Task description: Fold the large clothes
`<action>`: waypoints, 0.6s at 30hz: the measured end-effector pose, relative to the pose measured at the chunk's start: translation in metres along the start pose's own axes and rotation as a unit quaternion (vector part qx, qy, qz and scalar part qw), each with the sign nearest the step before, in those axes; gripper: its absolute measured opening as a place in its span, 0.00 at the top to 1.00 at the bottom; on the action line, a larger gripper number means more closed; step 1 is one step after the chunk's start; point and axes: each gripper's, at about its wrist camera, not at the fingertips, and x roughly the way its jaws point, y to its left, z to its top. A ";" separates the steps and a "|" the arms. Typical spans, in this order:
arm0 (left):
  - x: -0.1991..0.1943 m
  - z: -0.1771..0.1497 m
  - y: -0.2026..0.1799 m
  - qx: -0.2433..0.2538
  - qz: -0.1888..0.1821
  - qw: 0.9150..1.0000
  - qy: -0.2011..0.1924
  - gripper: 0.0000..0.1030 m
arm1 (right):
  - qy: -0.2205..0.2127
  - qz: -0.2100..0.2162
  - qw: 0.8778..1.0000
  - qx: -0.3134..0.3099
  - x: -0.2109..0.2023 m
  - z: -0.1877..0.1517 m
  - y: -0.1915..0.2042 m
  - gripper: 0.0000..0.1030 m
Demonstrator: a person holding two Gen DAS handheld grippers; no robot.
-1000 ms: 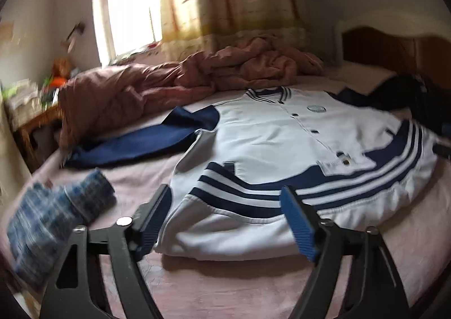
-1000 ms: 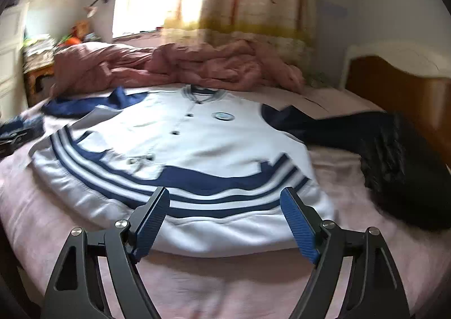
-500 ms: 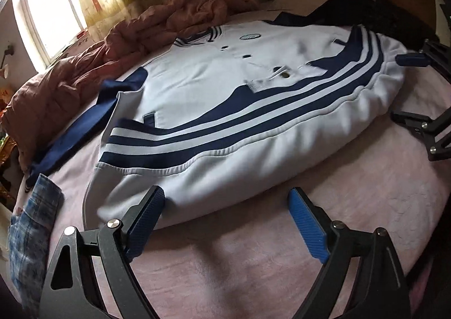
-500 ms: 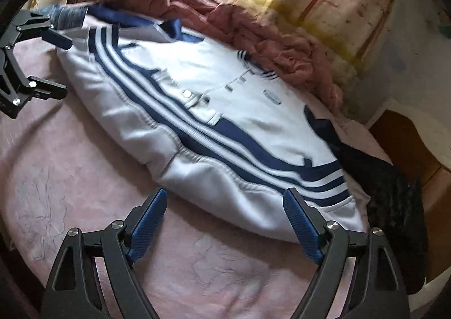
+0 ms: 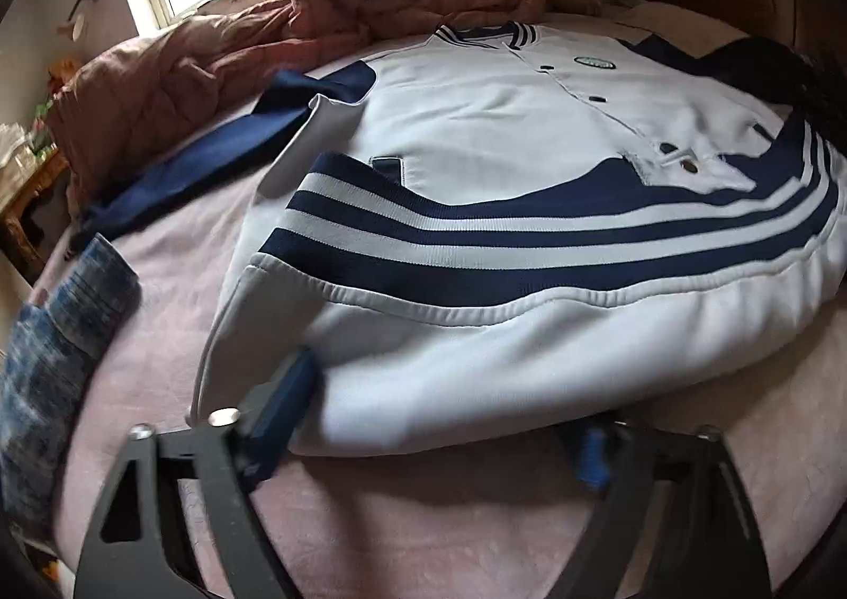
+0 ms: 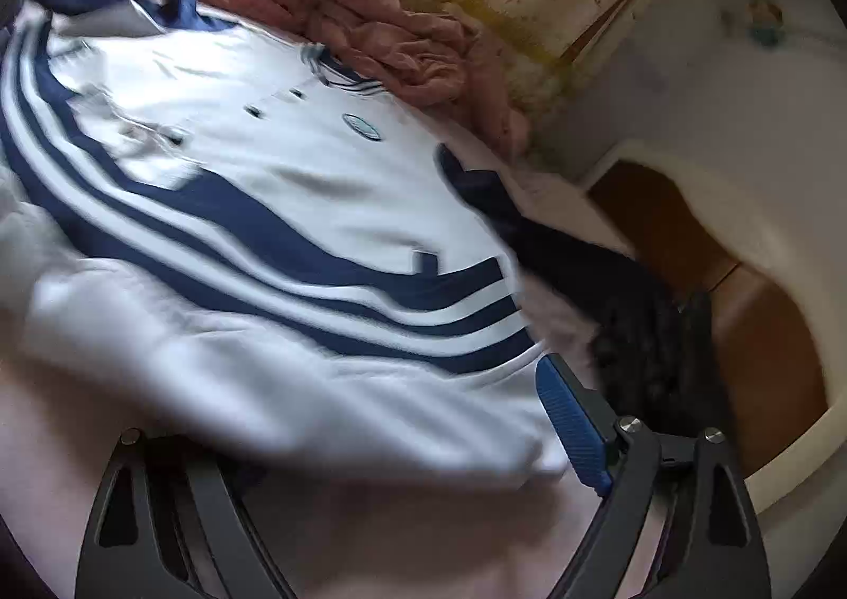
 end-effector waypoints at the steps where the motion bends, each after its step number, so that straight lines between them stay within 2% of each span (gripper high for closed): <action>1: -0.001 0.000 -0.001 0.003 -0.001 1.000 -0.004 0.42 | 0.007 0.013 1.000 0.008 0.006 0.000 -0.003 0.16; 2: -0.003 -0.001 -0.003 0.011 0.011 1.000 -0.011 0.55 | 0.015 0.025 0.999 0.020 0.010 -0.001 -0.006 0.22; 3: -0.005 -0.002 -0.006 0.023 0.036 0.999 -0.017 0.61 | 0.016 0.031 0.999 0.024 0.010 -0.003 -0.009 0.33; 4: -0.006 -0.004 -0.008 0.031 0.057 0.998 -0.019 0.72 | 0.016 0.032 0.999 0.026 0.009 -0.004 -0.010 0.40; 5: -0.008 -0.005 -0.008 0.031 0.064 0.997 -0.020 0.77 | 0.020 0.030 0.999 0.028 0.008 -0.005 -0.011 0.55; 7: -0.013 -0.007 -0.005 0.019 0.060 0.998 -0.019 0.80 | 0.020 0.020 0.999 0.032 0.005 -0.009 -0.012 0.67; 8: -0.016 -0.008 -0.005 0.017 0.061 0.998 -0.020 0.82 | 0.022 0.018 0.999 0.038 0.003 -0.011 -0.014 0.79; 11: -0.030 -0.010 -0.008 0.015 0.065 0.997 -0.032 0.86 | 0.039 0.056 0.995 0.076 -0.005 -0.020 -0.027 0.84; 15: -0.044 -0.022 -0.005 -0.007 0.049 0.998 -0.028 0.86 | 0.035 0.056 0.994 0.083 -0.024 -0.022 -0.032 0.85; 18: -0.052 -0.035 -0.004 -0.014 0.038 0.999 -0.018 0.86 | 0.051 0.083 0.988 0.121 -0.036 -0.030 -0.041 0.85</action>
